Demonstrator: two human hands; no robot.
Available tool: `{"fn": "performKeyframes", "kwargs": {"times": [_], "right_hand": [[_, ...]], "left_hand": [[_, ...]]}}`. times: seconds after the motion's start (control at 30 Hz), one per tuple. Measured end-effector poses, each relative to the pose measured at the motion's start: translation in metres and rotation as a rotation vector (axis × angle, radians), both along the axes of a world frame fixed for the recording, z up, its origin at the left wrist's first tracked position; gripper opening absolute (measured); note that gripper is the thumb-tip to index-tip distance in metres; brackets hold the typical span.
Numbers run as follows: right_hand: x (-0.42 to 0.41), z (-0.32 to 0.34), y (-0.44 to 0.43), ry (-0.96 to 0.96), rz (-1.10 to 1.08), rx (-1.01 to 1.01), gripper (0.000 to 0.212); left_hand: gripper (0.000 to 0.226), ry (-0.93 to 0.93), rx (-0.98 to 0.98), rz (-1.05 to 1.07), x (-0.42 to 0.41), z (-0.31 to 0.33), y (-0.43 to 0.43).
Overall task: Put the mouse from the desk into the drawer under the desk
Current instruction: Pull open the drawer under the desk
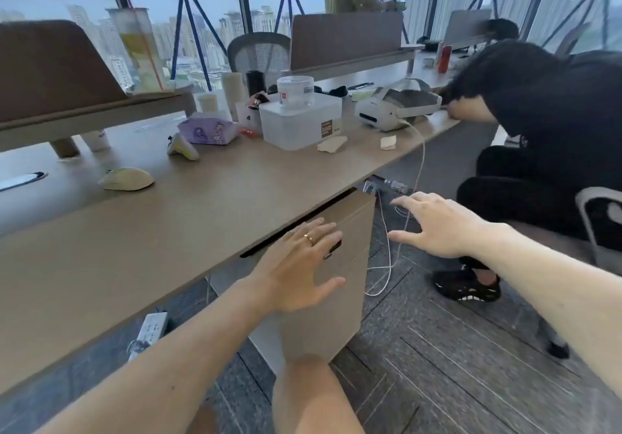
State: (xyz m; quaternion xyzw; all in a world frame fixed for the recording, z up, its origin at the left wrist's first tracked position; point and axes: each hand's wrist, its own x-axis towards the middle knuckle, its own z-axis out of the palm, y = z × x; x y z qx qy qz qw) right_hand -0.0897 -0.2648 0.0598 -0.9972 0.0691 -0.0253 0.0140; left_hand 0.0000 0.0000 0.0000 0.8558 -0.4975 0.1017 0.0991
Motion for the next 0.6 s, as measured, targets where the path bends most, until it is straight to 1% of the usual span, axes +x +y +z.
{"fn": "performKeyframes", "kwargs": {"times": [0.07, 0.13, 0.23, 0.3, 0.4, 0.5, 0.6], "right_hand": [[0.004, -0.010, 0.004, 0.026, 0.013, 0.017, 0.077], [0.008, -0.023, 0.012, 0.060, 0.029, 0.051, 0.075], [0.019, -0.042, 0.022, 0.060, 0.049, 0.116, 0.066], [0.030, -0.054, 0.028, 0.072, 0.044, 0.159, 0.058], [0.046, -0.073, 0.040, 0.105, 0.023, 0.216, 0.050], [0.066, -0.091, 0.052, 0.131, 0.015, 0.226, 0.048], [0.080, -0.106, 0.064, 0.145, -0.002, 0.240, 0.050]], "left_hand": [[0.082, 0.065, 0.036, 0.009, 0.002, -0.012, 0.002], [0.083, 0.117, 0.087, 0.089, 0.006, -0.028, 0.008], [0.082, 0.160, 0.104, 0.227, 0.017, -0.038, 0.017], [0.076, 0.134, 0.102, 0.300, 0.021, -0.041, 0.023], [0.070, 0.070, 0.102, 0.325, 0.020, -0.049, 0.026], [0.069, 0.019, 0.097, 0.330, 0.019, -0.055, 0.027], [0.067, 0.006, 0.081, 0.324, 0.020, -0.059, 0.030]]}}
